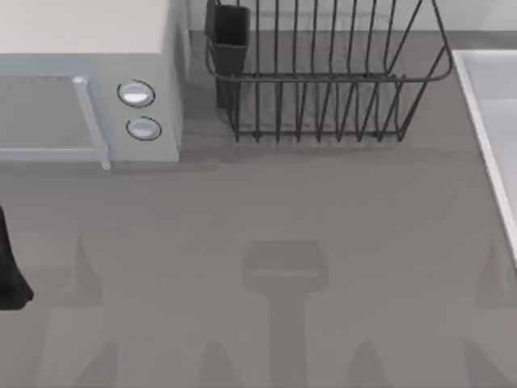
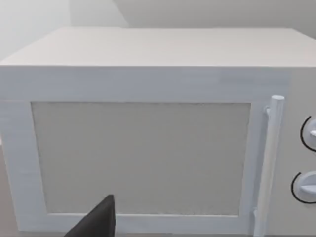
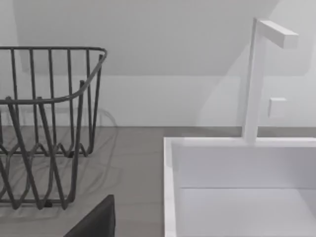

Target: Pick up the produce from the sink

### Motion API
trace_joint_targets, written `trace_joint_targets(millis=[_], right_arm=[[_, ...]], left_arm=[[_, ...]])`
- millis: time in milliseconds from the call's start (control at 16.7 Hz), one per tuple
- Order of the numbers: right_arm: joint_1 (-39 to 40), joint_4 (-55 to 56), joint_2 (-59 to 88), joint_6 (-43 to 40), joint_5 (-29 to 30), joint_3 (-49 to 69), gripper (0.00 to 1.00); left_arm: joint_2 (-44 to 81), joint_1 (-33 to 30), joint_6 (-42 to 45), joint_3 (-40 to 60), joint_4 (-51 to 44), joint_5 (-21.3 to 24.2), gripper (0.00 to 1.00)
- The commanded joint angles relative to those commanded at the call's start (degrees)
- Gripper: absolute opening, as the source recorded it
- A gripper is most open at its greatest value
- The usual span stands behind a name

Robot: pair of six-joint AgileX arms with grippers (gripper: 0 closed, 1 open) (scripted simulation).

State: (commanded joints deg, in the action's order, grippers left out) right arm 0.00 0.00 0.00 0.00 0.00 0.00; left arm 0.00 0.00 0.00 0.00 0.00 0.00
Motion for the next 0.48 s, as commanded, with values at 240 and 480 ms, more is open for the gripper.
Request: trace_joint_targets(millis=[240, 480], right_arm=[[0.0, 0.0, 0.0, 0.0, 0.0, 0.0, 1.0], [-0.64, -2.67, 5.15, -0.56, -0.01, 4.15, 1.0]], left_arm=[[0.0, 0.0, 0.0, 0.0, 0.0, 0.0, 1.0], [0.0, 0.0, 0.0, 0.0, 0.0, 0.0, 1.0]])
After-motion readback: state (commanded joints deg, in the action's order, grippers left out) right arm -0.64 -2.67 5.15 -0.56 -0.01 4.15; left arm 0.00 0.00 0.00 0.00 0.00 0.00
